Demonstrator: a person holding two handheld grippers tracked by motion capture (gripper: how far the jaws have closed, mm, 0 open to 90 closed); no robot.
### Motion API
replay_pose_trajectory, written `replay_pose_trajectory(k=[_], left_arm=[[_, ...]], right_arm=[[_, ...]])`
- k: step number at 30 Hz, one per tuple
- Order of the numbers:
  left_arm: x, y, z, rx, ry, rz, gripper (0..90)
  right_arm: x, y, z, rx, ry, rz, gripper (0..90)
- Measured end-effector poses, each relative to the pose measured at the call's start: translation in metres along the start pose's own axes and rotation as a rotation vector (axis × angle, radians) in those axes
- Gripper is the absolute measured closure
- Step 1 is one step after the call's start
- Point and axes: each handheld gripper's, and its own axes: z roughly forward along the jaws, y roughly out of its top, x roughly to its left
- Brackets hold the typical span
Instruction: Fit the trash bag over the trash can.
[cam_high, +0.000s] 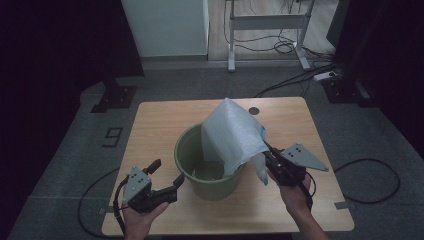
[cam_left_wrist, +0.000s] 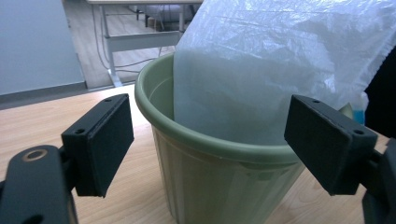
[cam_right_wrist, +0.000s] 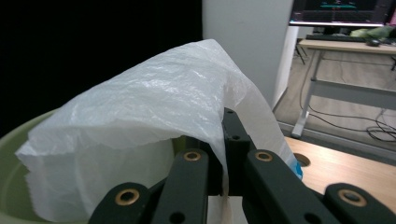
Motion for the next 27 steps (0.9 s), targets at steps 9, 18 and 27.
replay_pose_trajectory(k=[9,18,27], left_arm=[[-0.017,0.006,0.004,0.009,-0.032,0.037,15.1],[-0.036,0.008,0.012,0.028,-0.075,0.076,14.5],[-0.048,0.008,0.02,0.036,-0.113,0.099,14.6]], right_arm=[[0.015,-0.002,0.006,0.032,0.014,-0.028,87.6],[0.036,-0.011,0.006,0.059,0.059,-0.05,87.5],[0.055,-0.014,0.011,0.076,0.117,-0.061,87.0]])
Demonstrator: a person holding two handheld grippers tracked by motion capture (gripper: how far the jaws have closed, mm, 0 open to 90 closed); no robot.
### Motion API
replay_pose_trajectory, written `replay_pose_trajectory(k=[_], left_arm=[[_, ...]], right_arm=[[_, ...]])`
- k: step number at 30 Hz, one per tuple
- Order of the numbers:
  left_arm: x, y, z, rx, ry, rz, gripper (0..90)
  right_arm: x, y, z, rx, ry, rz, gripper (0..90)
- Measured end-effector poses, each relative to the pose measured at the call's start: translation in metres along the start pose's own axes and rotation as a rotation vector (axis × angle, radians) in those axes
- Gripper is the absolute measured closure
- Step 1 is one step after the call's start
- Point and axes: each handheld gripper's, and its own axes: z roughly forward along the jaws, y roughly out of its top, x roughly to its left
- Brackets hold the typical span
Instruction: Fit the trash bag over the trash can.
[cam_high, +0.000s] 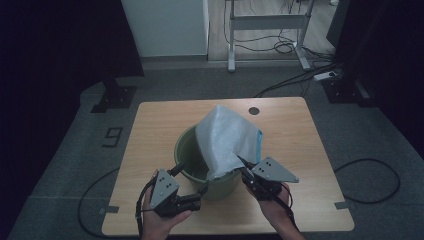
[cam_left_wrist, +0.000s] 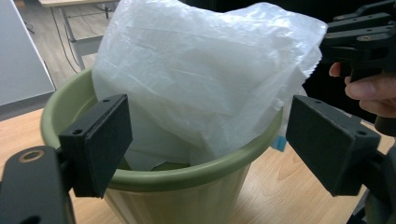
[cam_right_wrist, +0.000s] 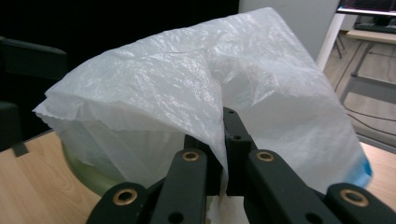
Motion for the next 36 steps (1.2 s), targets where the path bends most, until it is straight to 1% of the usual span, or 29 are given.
replay_pose_trajectory(k=[4,6,7,8,9,10,11,12,14,15,17,18,19,20,22,25,27,30,33,34,36], left_arm=[[-0.002,-0.001,0.005,0.002,0.004,0.006,15.3],[-0.003,-0.001,0.007,0.0,0.009,0.01,17.5],[-0.003,-0.001,0.009,0.0,0.01,0.013,24.4],[-0.003,-0.002,0.01,0.001,0.014,0.018,24.4],[-0.003,-0.002,0.012,0.002,0.015,0.023,28.3],[-0.003,-0.002,0.014,0.004,0.006,0.023,33.7],[-0.002,-0.003,0.015,0.003,-0.008,0.022,46.5],[-0.002,-0.003,0.015,-0.002,-0.02,0.022,46.5],[-0.002,-0.004,0.015,-0.02,-0.056,0.017,58.9],[-0.003,-0.004,0.015,-0.027,-0.072,0.019,63.6],[-0.004,-0.003,0.015,-0.026,-0.077,0.031,70.3],[-0.005,-0.002,0.016,-0.021,-0.083,0.028,73.3],[-0.004,-0.002,0.017,-0.02,-0.09,0.023,79.0],[-0.004,-0.001,0.018,-0.018,-0.094,0.016,79.0],[-0.002,-0.001,0.019,-0.021,-0.085,0.005,84.6],[0.002,-0.002,0.02,-0.035,-0.067,-0.011,89.5],[0.004,-0.003,0.021,-0.042,-0.056,-0.023,90.0],[0.008,-0.004,0.021,-0.051,-0.036,-0.044,90.0],[0.012,-0.005,0.019,-0.062,-0.023,-0.064,90.0],[0.013,-0.004,0.018,-0.066,-0.02,-0.067,90.0],[0.016,-0.004,0.016,-0.074,-0.018,-0.076,90.0]], right_arm=[[0.005,0.001,0.003,0.001,0.015,-0.004,86.4],[0.006,0.002,0.003,0.0,0.02,-0.007,86.0],[0.007,0.003,0.004,-0.002,0.023,-0.008,85.6],[0.007,0.003,0.004,-0.002,0.023,-0.008,85.6],[0.006,0.004,0.004,-0.001,0.023,-0.009,85.4],[0.006,0.004,0.004,-0.001,0.023,-0.008,85.2],[0.005,0.004,0.004,0.002,0.021,-0.006,84.4],[0.005,0.004,0.004,0.002,0.021,-0.006,84.4],[0.004,0.003,0.004,0.005,0.024,-0.003,83.1],[0.003,0.002,0.004,0.006,0.026,-0.003,82.4],[0.004,0.001,0.004,0.005,0.031,0.0,81.3],[0.004,0.001,0.004,0.003,0.035,0.0,80.7],[0.004,-0.001,0.002,0.0,0.04,0.002,79.8],[0.004,-0.001,0.002,0.0,0.04,0.002,79.8],[0.004,-0.003,0.001,-0.004,0.047,0.003,76.5],[0.004,-0.007,-0.003,-0.013,0.045,0.001,65.4],[0.003,-0.01,-0.006,-0.018,0.038,0.006,57.8],[0.003,-0.016,-0.011,-0.026,0.013,0.011,47.2],[0.005,-0.026,-0.019,-0.035,-0.034,0.019,36.8],[0.006,-0.03,-0.022,-0.033,-0.057,0.027,34.2],[0.008,-0.038,-0.028,-0.032,-0.079,0.026,32.6]])
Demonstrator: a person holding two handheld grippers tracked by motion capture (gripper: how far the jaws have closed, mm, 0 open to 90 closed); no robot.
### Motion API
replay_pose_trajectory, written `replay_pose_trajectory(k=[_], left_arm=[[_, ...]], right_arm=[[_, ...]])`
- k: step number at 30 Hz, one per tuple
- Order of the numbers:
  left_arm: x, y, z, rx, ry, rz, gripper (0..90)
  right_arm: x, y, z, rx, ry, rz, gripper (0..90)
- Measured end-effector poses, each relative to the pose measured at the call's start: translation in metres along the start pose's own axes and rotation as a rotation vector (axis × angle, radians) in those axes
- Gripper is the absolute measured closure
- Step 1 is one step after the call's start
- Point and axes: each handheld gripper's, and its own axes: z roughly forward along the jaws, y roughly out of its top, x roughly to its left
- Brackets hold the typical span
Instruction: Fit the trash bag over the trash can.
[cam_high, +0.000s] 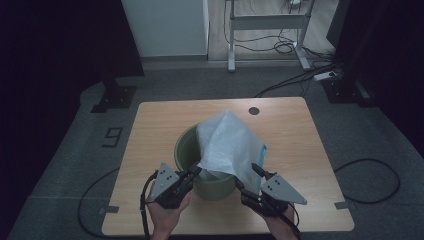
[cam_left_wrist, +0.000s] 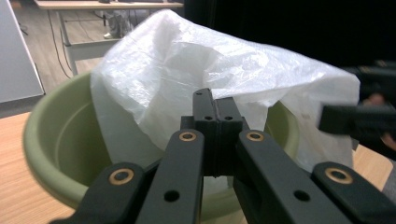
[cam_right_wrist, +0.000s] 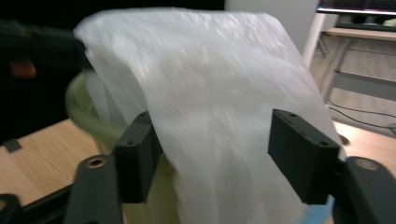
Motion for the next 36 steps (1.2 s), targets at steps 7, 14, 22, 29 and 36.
replay_pose_trajectory(k=[7,14,22,29,36], left_arm=[[0.005,0.003,-0.006,-0.029,0.014,-0.017,90.0],[0.015,0.002,-0.016,-0.041,0.031,-0.032,90.0],[0.024,-0.006,-0.023,-0.035,0.043,-0.053,90.0],[0.026,-0.014,-0.027,-0.018,0.041,-0.061,90.0],[0.032,-0.024,-0.033,-0.002,0.015,-0.089,90.0]], right_arm=[[-0.001,-0.025,-0.01,0.014,-0.02,0.031,30.6],[-0.009,-0.043,-0.008,0.047,-0.034,0.077,30.7],[-0.002,-0.044,-0.018,0.019,-0.033,0.035,35.3],[-0.007,-0.028,-0.015,-0.001,-0.014,0.001,79.0],[-0.013,0.003,-0.004,-0.09,-0.013,0.009,85.9]])
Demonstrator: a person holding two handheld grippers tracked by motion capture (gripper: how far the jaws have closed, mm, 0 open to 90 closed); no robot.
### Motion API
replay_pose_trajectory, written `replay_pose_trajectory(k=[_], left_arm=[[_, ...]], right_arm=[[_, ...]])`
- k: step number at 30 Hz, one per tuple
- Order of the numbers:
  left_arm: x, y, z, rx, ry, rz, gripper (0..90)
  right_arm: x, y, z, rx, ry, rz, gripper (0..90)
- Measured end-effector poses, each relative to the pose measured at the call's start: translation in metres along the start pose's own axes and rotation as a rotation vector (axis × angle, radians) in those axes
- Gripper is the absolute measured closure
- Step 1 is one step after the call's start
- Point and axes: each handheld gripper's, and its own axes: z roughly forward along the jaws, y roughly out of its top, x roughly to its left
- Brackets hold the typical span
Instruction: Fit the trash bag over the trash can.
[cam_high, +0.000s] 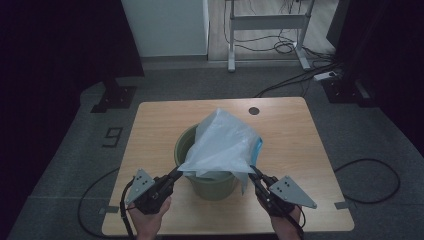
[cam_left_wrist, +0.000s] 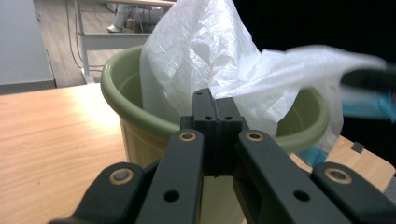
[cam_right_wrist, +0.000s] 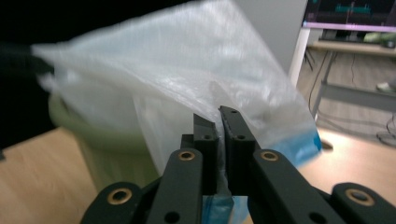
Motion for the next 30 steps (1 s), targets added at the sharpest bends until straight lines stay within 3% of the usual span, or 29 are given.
replay_pose_trajectory(k=[5,7,10,11,15,20,30], left_arm=[[0.0,0.003,-0.01,-0.006,-0.021,0.001,89.1],[0.0,0.007,-0.014,-0.009,-0.048,0.001,84.9],[-0.003,0.014,-0.021,-0.033,-0.045,0.003,69.2],[-0.004,0.017,-0.023,-0.035,-0.054,0.0,57.9],[-0.01,0.03,-0.026,-0.039,-0.062,0.029,47.2],[-0.01,0.043,-0.014,-0.001,-0.034,0.032,43.3],[-0.005,0.065,0.029,0.088,0.008,0.043,42.7]], right_arm=[[0.007,0.019,0.0,-0.068,0.036,-0.02,87.0],[0.011,0.025,-0.001,-0.082,0.053,-0.032,87.2],[0.015,0.028,0.001,-0.081,0.065,-0.053,87.5],[0.015,0.027,0.002,-0.071,0.071,-0.058,87.6],[0.015,0.023,0.006,-0.052,0.085,-0.052,87.8],[0.019,0.02,0.008,-0.037,0.104,-0.064,87.8],[0.024,0.008,0.011,0.007,0.125,-0.084,87.7]])
